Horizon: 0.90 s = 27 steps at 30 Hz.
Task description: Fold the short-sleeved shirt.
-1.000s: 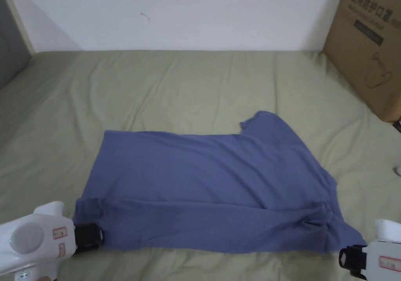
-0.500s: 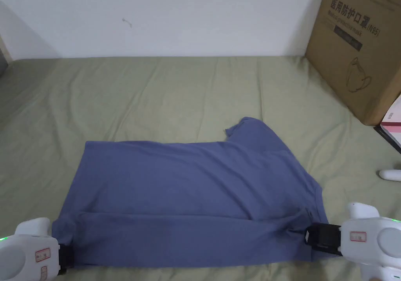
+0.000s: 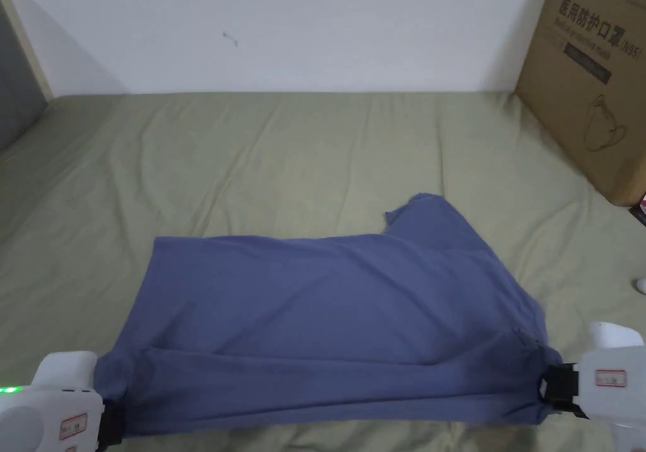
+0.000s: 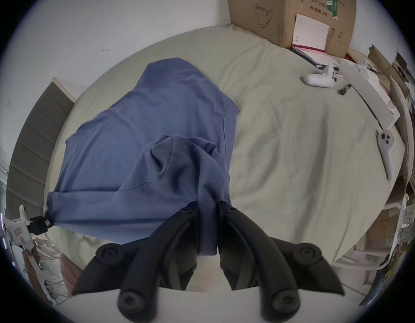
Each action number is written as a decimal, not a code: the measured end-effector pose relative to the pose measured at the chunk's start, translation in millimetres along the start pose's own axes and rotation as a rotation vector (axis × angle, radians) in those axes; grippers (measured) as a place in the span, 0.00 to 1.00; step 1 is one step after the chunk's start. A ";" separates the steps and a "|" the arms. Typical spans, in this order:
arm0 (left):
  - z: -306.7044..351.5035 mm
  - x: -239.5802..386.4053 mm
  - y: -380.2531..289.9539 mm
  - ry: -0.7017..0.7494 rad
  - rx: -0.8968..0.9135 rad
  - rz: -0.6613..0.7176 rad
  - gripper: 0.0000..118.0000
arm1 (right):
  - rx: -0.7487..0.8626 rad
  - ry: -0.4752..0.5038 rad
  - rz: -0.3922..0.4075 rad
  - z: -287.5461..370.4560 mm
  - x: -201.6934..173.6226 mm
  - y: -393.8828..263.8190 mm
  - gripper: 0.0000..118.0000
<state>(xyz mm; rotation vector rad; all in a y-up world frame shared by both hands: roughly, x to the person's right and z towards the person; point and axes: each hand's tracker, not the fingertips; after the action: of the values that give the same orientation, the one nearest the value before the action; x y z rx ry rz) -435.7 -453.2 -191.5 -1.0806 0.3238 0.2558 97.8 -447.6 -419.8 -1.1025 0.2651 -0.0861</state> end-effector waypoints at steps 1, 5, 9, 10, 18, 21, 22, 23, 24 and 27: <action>4.3 -0.3 -7.6 -0.001 -0.003 -0.002 0.07 | 0.000 0.004 0.003 10.3 -2.9 -9.2 0.13; 13.3 2.2 -50.6 0.021 -0.049 -0.016 0.07 | -0.042 -0.013 0.017 23.6 0.8 -52.5 0.13; 1.0 2.1 -84.2 0.027 -0.093 -0.025 0.07 | -0.116 -0.018 -0.044 5.6 12.2 -94.6 0.13; -2.3 1.1 -86.3 0.021 -0.096 0.002 0.10 | -0.128 -0.019 -0.063 1.0 12.9 -98.2 0.15; 31.0 -0.1 -45.6 0.007 0.051 0.112 0.78 | 0.039 -0.068 -0.002 42.1 -5.6 -46.9 0.79; 44.3 8.9 -26.0 -0.057 0.126 0.125 0.60 | 0.134 -0.043 0.079 56.7 -17.9 -28.3 0.63; 44.7 13.8 -21.3 -0.057 0.131 0.106 0.23 | 0.156 -0.036 0.086 57.8 -21.5 -24.4 0.32; 42.3 20.9 -17.8 -0.054 0.119 0.071 0.00 | 0.159 -0.041 0.080 55.1 -24.7 -21.4 0.07; 36.6 28.4 -15.3 -0.013 0.094 0.048 0.00 | 0.148 -0.042 0.067 48.9 -25.5 -19.1 0.02; 15.1 43.7 -15.5 -0.017 0.046 -0.005 0.00 | 0.080 0.004 -0.016 29.1 -24.5 -23.6 0.00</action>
<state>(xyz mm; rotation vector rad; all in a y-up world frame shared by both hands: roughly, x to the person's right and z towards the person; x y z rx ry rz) -387.8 -444.7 -188.9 -1.0334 0.3107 0.2518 83.0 -428.1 -382.4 -1.0252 0.2542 -0.1119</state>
